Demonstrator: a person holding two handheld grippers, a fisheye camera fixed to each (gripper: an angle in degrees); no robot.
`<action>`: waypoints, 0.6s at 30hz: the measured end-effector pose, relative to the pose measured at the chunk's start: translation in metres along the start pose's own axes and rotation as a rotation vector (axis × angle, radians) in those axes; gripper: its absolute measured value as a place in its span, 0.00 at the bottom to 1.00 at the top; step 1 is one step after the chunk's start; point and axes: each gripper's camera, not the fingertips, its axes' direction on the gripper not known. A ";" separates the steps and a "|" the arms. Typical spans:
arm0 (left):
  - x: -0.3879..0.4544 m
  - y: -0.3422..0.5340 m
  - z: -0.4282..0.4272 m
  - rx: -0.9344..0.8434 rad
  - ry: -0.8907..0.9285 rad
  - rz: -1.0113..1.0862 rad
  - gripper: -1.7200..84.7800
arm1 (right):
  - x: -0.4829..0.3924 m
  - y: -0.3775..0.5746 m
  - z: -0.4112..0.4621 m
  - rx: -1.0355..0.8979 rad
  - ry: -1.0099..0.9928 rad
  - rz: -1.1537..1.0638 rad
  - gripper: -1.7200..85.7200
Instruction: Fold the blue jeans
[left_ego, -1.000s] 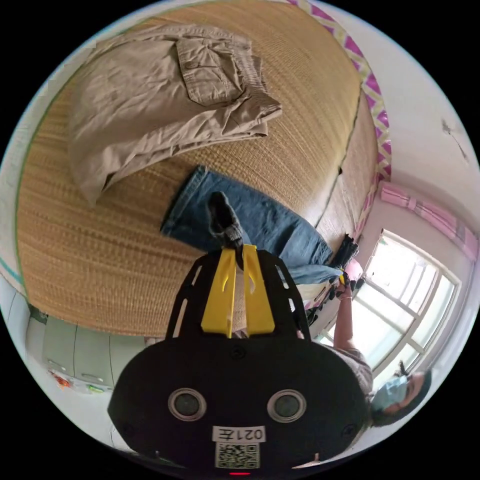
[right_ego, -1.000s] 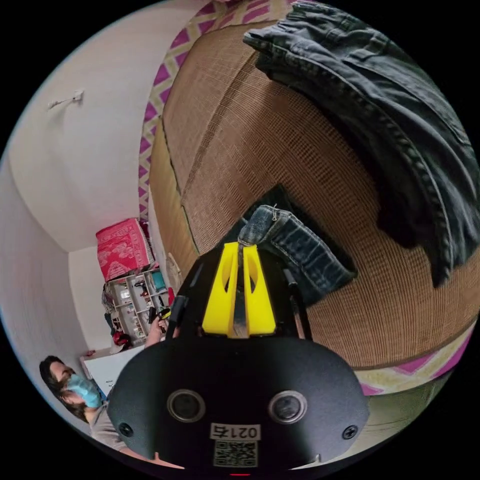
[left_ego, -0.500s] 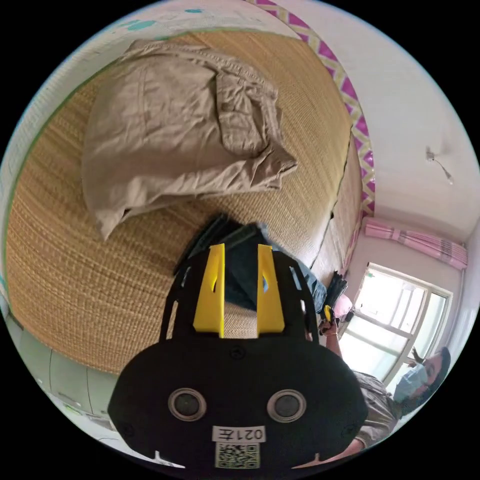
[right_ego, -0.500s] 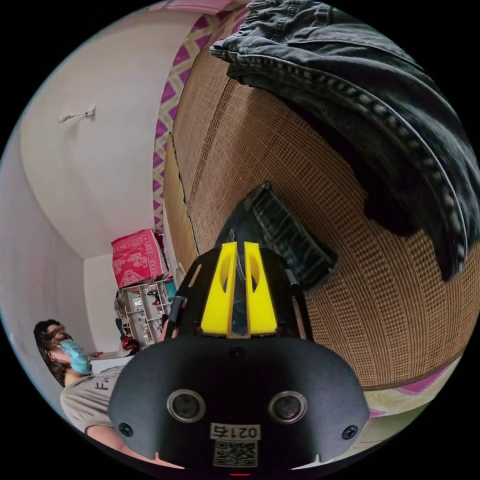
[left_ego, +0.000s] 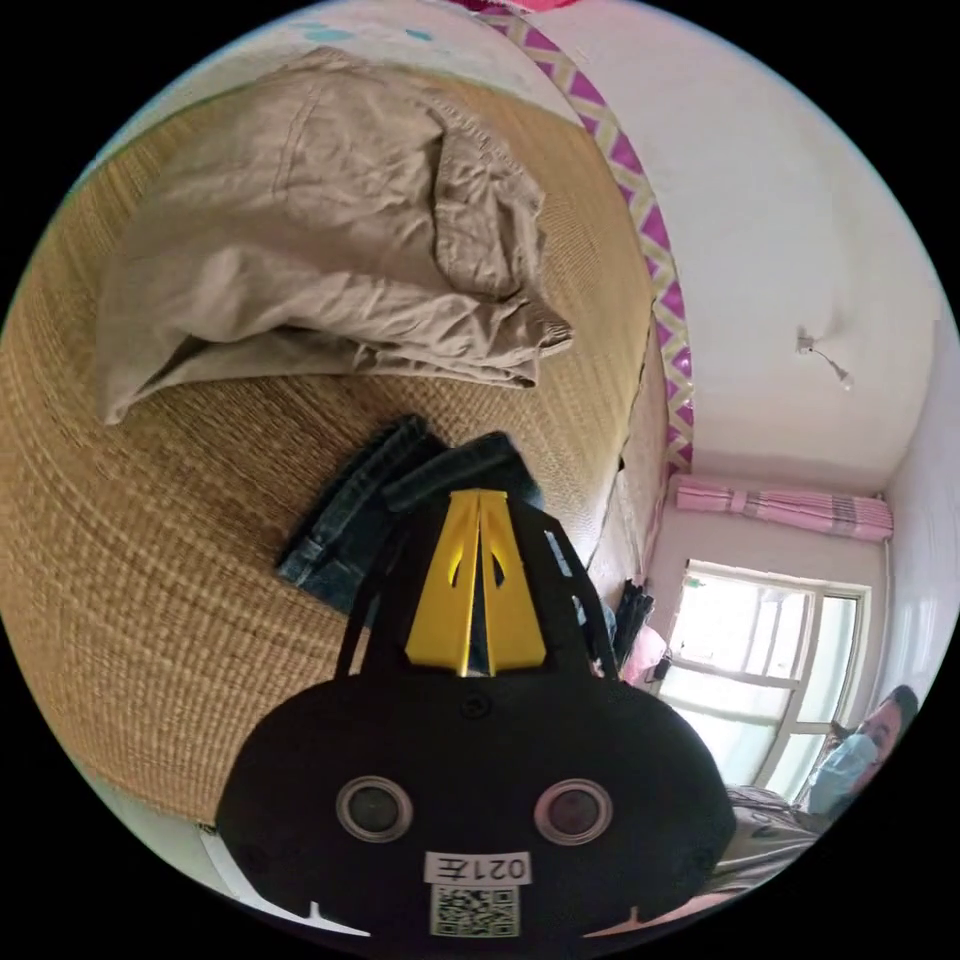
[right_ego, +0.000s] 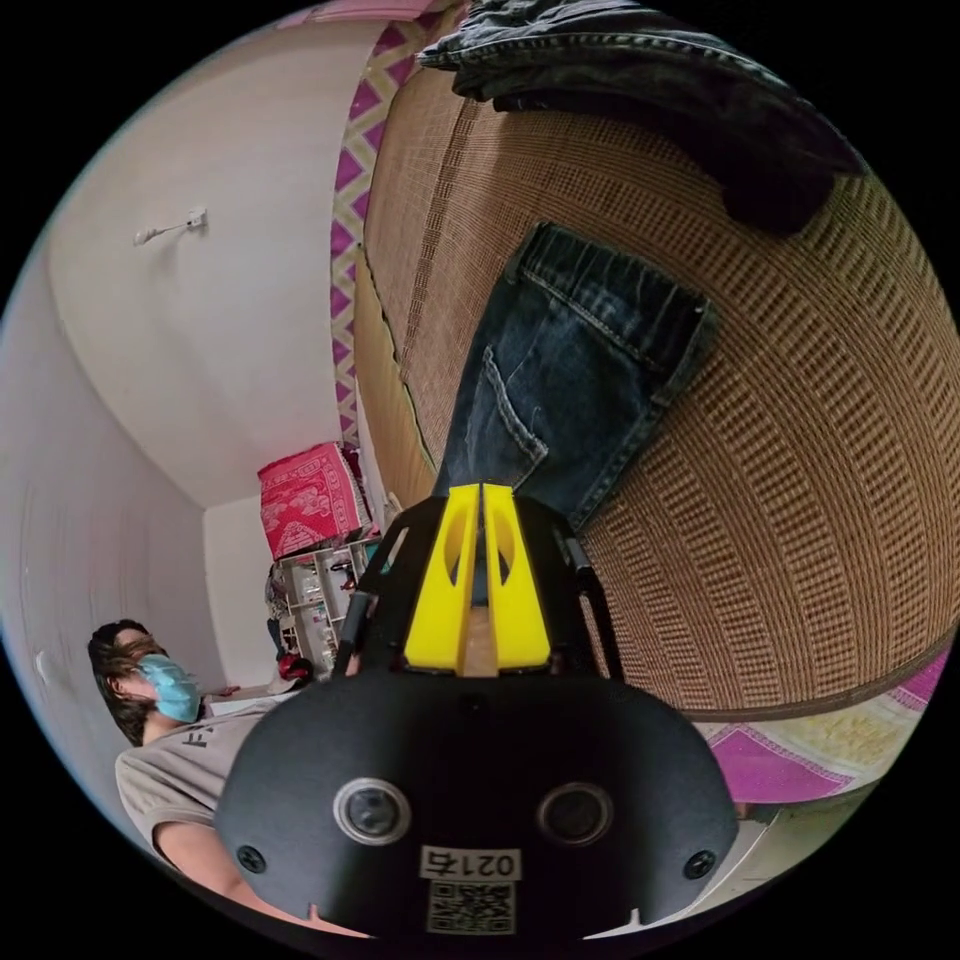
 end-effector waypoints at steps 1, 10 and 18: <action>0.016 0.012 -0.020 0.037 0.004 0.027 0.01 | -0.001 0.001 0.000 -0.004 -0.001 -0.002 0.02; 0.054 0.005 -0.021 -0.043 -0.235 0.261 0.06 | -0.017 0.004 0.024 -0.106 -0.033 -0.054 0.01; 0.031 -0.055 0.055 -0.191 -0.113 0.021 0.17 | -0.049 0.018 0.031 -0.107 -0.036 -0.098 0.01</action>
